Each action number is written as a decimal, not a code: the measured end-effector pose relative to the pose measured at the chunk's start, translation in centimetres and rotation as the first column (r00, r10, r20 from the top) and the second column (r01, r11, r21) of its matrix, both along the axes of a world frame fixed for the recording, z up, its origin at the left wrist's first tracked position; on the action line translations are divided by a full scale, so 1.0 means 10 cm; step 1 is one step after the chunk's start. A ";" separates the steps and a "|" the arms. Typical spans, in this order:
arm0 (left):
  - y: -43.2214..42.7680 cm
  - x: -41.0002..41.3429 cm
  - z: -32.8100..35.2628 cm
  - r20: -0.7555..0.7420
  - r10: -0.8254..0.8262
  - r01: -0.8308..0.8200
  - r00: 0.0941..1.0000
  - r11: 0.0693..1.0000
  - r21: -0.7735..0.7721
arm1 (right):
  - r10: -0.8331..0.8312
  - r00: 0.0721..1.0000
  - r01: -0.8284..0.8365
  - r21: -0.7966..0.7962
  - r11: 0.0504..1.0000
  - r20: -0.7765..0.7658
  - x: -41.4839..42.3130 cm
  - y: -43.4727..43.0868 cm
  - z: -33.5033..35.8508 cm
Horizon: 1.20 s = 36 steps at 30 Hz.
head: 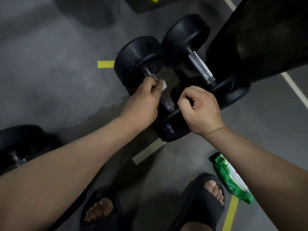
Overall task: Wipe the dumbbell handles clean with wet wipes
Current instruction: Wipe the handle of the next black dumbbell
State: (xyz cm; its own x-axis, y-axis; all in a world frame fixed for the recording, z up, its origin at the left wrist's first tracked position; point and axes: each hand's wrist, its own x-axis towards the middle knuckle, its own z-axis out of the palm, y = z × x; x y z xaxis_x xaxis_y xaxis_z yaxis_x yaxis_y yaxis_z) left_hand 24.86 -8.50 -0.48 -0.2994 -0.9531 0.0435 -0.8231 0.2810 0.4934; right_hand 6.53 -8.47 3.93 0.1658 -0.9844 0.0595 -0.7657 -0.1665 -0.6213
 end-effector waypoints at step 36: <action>-0.26 0.05 0.05 -0.260 0.088 -0.026 0.962 0.972 0.233 | -0.085 0.996 0.086 -0.091 0.992 0.023 -0.03 0.06 -0.02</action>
